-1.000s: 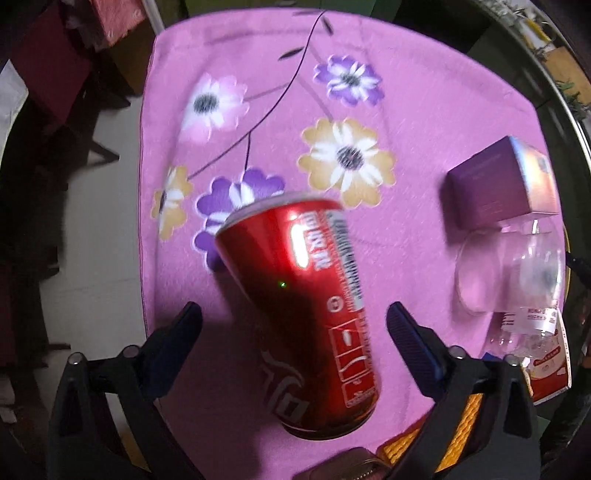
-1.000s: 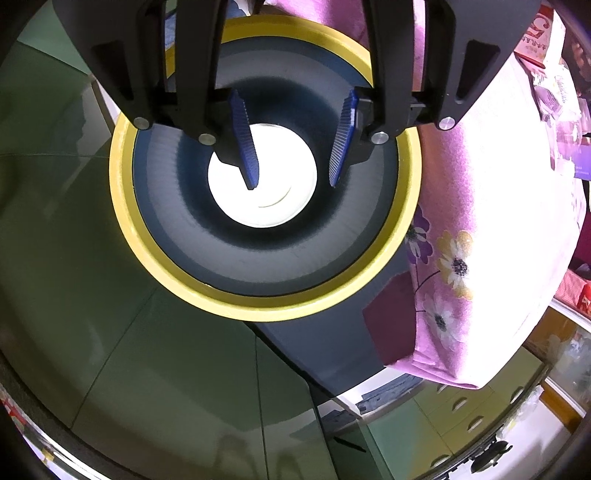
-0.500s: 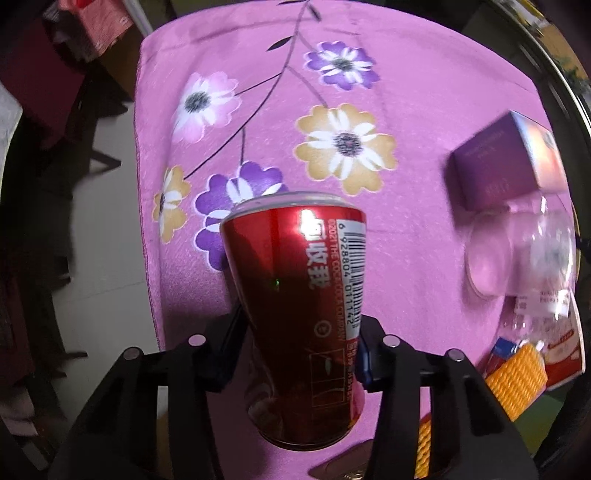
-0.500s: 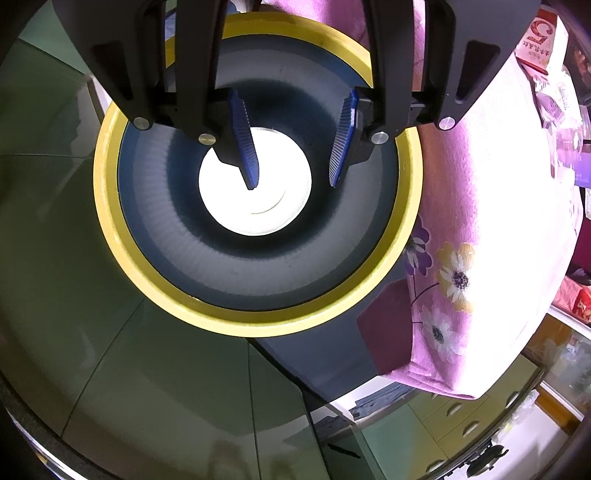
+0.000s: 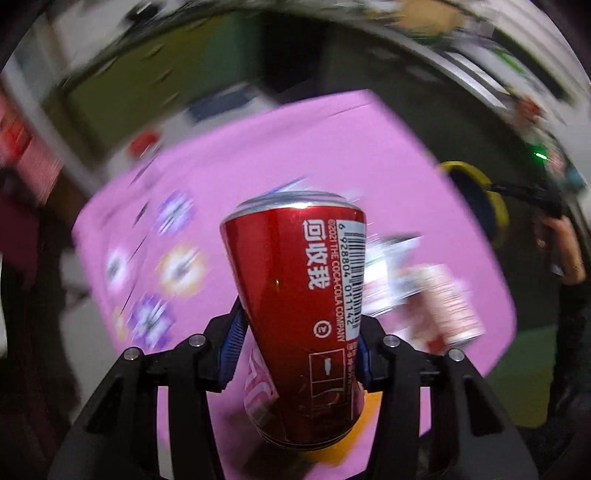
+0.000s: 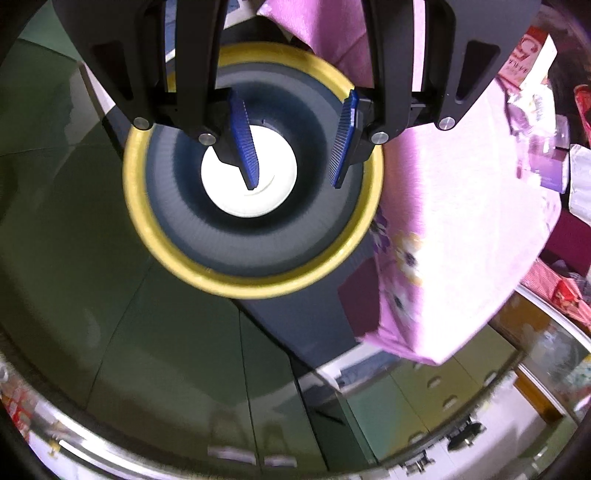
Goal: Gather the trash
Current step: 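Carry the can over the bin and drop it in with the left gripper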
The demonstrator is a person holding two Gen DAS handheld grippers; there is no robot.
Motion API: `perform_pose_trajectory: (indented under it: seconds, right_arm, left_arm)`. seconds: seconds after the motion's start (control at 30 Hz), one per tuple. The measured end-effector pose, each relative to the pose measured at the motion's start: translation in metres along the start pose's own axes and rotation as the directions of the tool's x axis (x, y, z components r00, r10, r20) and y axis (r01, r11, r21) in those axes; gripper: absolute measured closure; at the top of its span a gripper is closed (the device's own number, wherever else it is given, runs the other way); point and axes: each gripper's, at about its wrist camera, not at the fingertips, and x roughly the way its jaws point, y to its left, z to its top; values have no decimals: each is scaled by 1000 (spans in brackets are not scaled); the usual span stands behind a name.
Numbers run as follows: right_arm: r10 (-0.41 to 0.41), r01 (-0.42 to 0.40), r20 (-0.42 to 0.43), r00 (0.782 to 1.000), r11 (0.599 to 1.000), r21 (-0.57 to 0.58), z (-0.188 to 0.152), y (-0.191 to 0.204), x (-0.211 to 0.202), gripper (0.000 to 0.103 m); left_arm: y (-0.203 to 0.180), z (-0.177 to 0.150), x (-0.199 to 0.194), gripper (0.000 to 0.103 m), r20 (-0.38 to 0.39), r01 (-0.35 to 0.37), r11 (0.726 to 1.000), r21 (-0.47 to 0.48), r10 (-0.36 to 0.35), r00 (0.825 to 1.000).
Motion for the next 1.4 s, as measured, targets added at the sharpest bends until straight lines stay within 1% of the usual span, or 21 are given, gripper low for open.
perform_pose_trajectory:
  seconds: [0.03, 0.1, 0.13, 0.17, 0.23, 0.27, 0.33, 0.4, 0.57, 0.67, 0.77, 0.8, 0.87, 0.93, 1.0, 1.1, 1.17, 1.2, 1.3, 1.37, 1.4]
  right_arm:
    - [-4, 4, 23, 1000, 1000, -5, -3, -2, -12, 63]
    - [-10, 10, 56, 998, 1000, -9, -10, -7, -32, 63]
    - [-17, 17, 73, 997, 1000, -9, -16, -11, -44, 63]
    - [-22, 23, 88, 996, 1000, -7, -22, -16, -54, 63]
    - [-25, 25, 106, 994, 1000, 1, -33, -26, -70, 63]
    - [-26, 25, 116, 993, 1000, 9, -40, -33, -77, 63]
    - [-31, 28, 127, 991, 999, 26, -49, -47, -89, 63]
    - [-30, 25, 132, 991, 999, 45, -59, -62, -97, 62]
    - [-38, 29, 128, 991, 997, 76, -81, -93, -106, 62]
    - [-44, 32, 118, 992, 995, 97, -92, -111, -107, 62]
    - [-46, 33, 109, 993, 993, 114, -97, -123, -104, 57]
    - [-46, 33, 108, 993, 993, 118, -97, -125, -102, 56]
    - [-43, 30, 103, 994, 992, 123, -99, -129, -99, 56]
    - [-42, 30, 99, 994, 992, 122, -97, -126, -95, 56]
    - [-42, 31, 94, 995, 993, 115, -98, -124, -92, 56]
    - [-27, 17, 93, 995, 994, 104, -99, -117, -90, 56]
    - [-8, 0, 93, 996, 996, 88, -98, -110, -89, 56]
    - [0, -7, 93, 996, 997, 79, -98, -103, -89, 56]
    - [38, -40, 94, 995, 999, 24, -101, -79, -90, 55]
    - [76, -72, 89, 993, 997, -41, -105, -52, -92, 53]
    - [91, -86, 86, 992, 994, -68, -108, -41, -93, 50]
  left_arm:
    - [-27, 14, -5, 56, 22, 38, 997, 62, -39, 999]
    - [-65, 34, -3, 56, 33, 92, 987, 132, -97, 995]
    - [-91, 48, 0, 56, 28, 134, 975, 180, -141, 990]
    - [-107, 55, 9, 56, 20, 158, 966, 205, -166, 986]
    - [-150, 81, 28, 56, -22, 230, 937, 263, -233, 972]
    - [-168, 90, 35, 56, -44, 255, 925, 280, -253, 967]
    - [-206, 107, 58, 56, -101, 309, 903, 297, -292, 951]
    - [-245, 128, 94, 56, -164, 355, 885, 303, -318, 934]
    - [-315, 160, 170, 56, -225, 349, 878, 329, -286, 931]
    - [-330, 165, 213, 56, -253, 324, 885, 334, -247, 935]
    - [-345, 170, 252, 55, -292, 299, 894, 334, -204, 934]
    - [-347, 172, 260, 50, -296, 292, 898, 330, -195, 935]
    - [-353, 176, 272, 48, -290, 271, 902, 335, -175, 941]
    - [-354, 177, 271, 48, -282, 269, 901, 341, -175, 943]
    - [-350, 178, 264, 48, -282, 278, 899, 337, -185, 941]
    - [-336, 174, 233, 43, -263, 299, 890, 343, -215, 941]
    - [-328, 170, 209, 43, -242, 318, 884, 341, -245, 939]
    - [-322, 167, 192, 42, -222, 334, 880, 339, -270, 937]
    - [-298, 154, 135, 40, -119, 352, 870, 344, -331, 936]
    - [-276, 143, 98, 34, -37, 362, 866, 346, -373, 927]
    - [-263, 135, 81, 31, 11, 352, 868, 349, -380, 925]
